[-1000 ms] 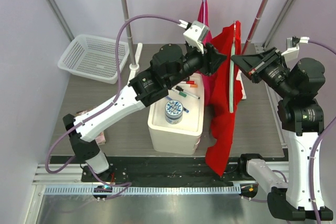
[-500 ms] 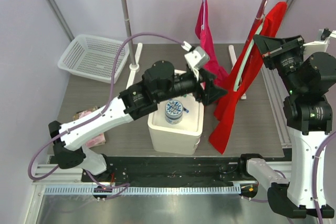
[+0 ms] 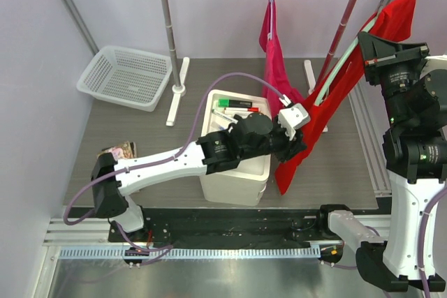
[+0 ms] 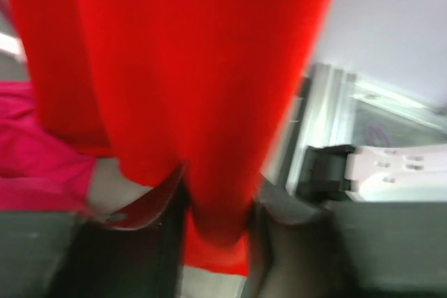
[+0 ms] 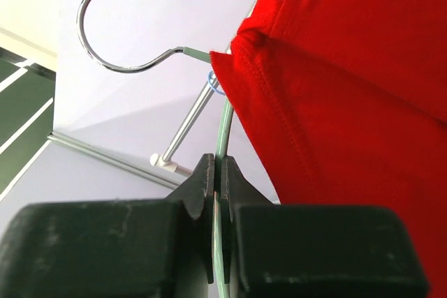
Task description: Remove the t-shirt from the hanger
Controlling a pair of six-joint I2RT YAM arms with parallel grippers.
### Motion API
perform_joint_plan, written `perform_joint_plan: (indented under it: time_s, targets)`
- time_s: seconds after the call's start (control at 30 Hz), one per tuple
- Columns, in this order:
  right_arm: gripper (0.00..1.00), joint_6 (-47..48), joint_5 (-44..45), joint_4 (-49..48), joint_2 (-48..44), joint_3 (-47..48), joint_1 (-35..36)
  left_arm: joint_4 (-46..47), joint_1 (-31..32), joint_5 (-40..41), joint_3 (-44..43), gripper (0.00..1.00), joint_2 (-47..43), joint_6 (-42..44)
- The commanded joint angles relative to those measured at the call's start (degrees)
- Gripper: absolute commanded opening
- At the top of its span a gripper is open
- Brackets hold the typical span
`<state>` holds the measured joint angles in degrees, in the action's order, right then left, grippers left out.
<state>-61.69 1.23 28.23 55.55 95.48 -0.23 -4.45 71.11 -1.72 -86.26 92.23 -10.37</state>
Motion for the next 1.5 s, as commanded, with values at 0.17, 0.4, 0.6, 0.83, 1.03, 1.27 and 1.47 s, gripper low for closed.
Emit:
perform_joint_plan:
  time_s: [0.17, 0.4, 0.6, 0.83, 1.03, 1.27, 1.47]
  targets:
    - [0.01, -1.9, 3.9, -7.6, -0.3, 4.5, -0.2, 2.2, -0.2, 11.1, -2.4, 0.0, 1.4, -2.4]
    - [0.01, -0.4, 7.0, -7.4, 6.1, 14.6, -0.2, 8.8, 0.1, 10.9, 8.7, 0.0, 0.0, -9.9]
    - [0.01, -0.3, 8.8, -6.9, 7.3, 15.8, -0.2, 10.3, 0.9, 12.4, 11.8, 0.0, -0.3, -11.3]
    - [0.01, -1.9, -2.2, -7.0, 3.5, 10.0, -0.2, 3.3, 0.4, 11.0, 3.4, 0.22, 1.3, -8.3]
    - [0.01, 0.2, -16.1, -5.8, 3.8, 9.4, -0.2, 2.3, -0.1, 2.1, 5.0, 0.63, -3.5, -8.2]
    - [0.01, 1.1, -27.2, -6.1, 2.1, 4.8, -0.2, -6.0, -0.1, -9.4, 0.7, 0.65, -11.4, -5.6]
    - [0.01, 1.4, -31.5, -5.6, -1.8, 2.5, -0.2, -7.0, -2.0, -7.1, 0.3, 0.54, -17.5, -6.1]
